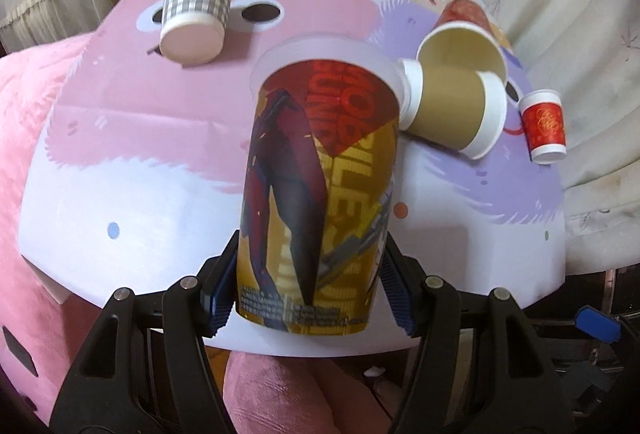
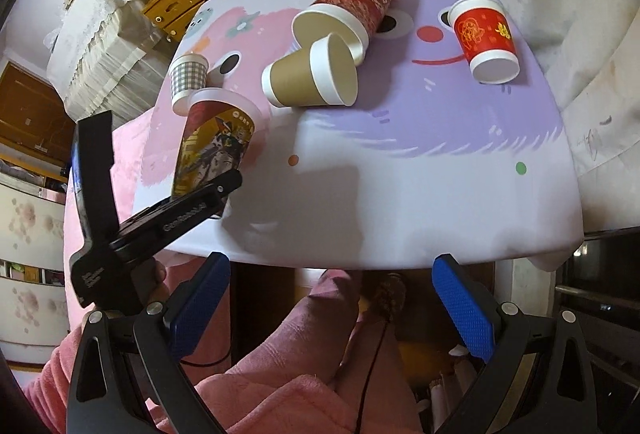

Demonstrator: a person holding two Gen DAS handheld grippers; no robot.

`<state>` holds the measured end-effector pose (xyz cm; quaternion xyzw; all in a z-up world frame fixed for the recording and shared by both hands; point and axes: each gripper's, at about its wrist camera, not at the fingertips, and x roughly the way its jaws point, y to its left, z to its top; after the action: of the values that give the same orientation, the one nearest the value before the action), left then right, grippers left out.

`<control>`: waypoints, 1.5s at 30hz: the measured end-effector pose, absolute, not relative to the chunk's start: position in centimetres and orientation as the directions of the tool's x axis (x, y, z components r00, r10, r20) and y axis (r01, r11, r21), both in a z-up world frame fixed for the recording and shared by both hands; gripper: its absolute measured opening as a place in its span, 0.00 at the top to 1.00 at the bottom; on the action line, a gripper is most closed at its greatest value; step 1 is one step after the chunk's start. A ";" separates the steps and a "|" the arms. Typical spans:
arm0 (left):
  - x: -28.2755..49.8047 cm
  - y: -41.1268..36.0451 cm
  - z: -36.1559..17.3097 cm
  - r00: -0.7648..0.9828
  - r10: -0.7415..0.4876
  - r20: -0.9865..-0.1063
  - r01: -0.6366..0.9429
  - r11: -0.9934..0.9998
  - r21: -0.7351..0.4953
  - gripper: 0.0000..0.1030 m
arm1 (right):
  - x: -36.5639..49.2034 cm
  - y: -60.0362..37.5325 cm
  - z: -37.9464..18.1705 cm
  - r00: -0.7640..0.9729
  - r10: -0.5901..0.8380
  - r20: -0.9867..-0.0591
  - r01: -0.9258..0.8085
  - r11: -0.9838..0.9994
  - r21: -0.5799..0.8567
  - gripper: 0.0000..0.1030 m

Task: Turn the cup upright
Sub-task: 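Carry the upright cup toward the right gripper while the right gripper approaches it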

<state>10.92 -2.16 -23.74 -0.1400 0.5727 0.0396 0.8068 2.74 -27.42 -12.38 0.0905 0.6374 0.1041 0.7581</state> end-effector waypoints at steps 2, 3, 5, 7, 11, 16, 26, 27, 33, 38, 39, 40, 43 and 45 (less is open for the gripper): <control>11.2 -2.3 -24.3 0.315 -0.112 -0.942 -0.239 0.952 -0.193 0.42 | 2.9 -27.6 -12.6 0.165 0.275 -0.947 -0.035 0.961 0.273 0.00; 11.5 -2.3 -24.5 0.296 -0.120 -0.947 -0.245 0.949 -0.197 0.42 | 3.1 -27.7 -12.7 0.163 0.275 -0.948 -0.033 0.961 0.273 0.00; 12.0 -2.6 -25.1 0.267 -0.141 -0.953 -0.246 0.947 -0.209 0.42 | 3.3 -27.8 -12.7 0.164 0.277 -0.947 -0.031 0.961 0.275 0.00; 12.4 -3.0 -25.5 0.238 -0.154 -0.959 -0.237 0.948 -0.211 0.42 | 3.6 -27.9 -12.8 0.166 0.281 -0.945 -0.023 0.959 0.281 0.00; 13.2 -3.6 -26.1 0.192 -0.173 -0.966 -0.224 0.951 -0.215 0.41 | 4.4 -28.2 -12.8 0.167 0.284 -0.944 -0.004 0.958 0.288 0.00; 13.5 -4.1 -26.3 0.129 -0.213 -0.968 -0.208 0.949 -0.237 0.36 | 5.1 -28.7 -12.7 0.175 0.293 -0.940 0.020 0.954 0.301 0.00; 12.9 -4.2 -23.1 0.118 -0.256 -0.959 -0.143 0.952 -0.271 0.28 | 6.5 -28.5 -11.9 0.190 0.326 -0.926 0.055 0.938 0.342 0.00; 12.8 -4.2 -22.6 0.117 -0.252 -0.961 -0.134 0.954 -0.267 0.28 | 6.6 -28.4 -11.8 0.191 0.332 -0.924 0.058 0.936 0.348 0.00; 11.4 -3.3 -18.8 0.145 -0.256 -0.956 -0.084 0.959 -0.270 0.27 | 8.0 -26.8 -11.7 0.171 0.367 -0.914 0.061 0.922 0.381 0.00; 10.6 0.7 -15.4 0.270 -0.208 -0.940 -0.101 0.965 -0.243 0.27 | 9.4 -24.5 -12.3 0.145 0.390 -0.909 0.061 0.914 0.402 0.00; 10.4 1.9 -14.9 0.294 -0.202 -0.934 -0.112 0.963 -0.244 0.27 | 9.8 -23.8 -12.5 0.138 0.393 -0.909 0.059 0.913 0.404 0.00; 10.0 3.1 -14.5 0.310 -0.199 -0.930 -0.122 0.961 -0.247 0.27 | 10.1 -23.2 -12.7 0.130 0.395 -0.910 0.060 0.913 0.405 0.00; 10.2 6.0 -14.0 0.333 -0.174 -0.927 -0.171 0.955 -0.241 0.27 | 11.3 -21.2 -13.7 0.102 0.401 -0.910 0.078 0.909 0.409 0.00; 10.2 7.7 -14.1 0.337 -0.177 -0.925 -0.192 0.949 -0.251 0.27 | 12.0 -19.8 -14.5 0.090 0.392 -0.916 0.078 0.914 0.399 0.00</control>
<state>10.21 7.72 -14.13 -0.1602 0.5759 0.0048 0.8017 12.02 -19.83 -14.48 0.1766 0.6655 0.1093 0.7170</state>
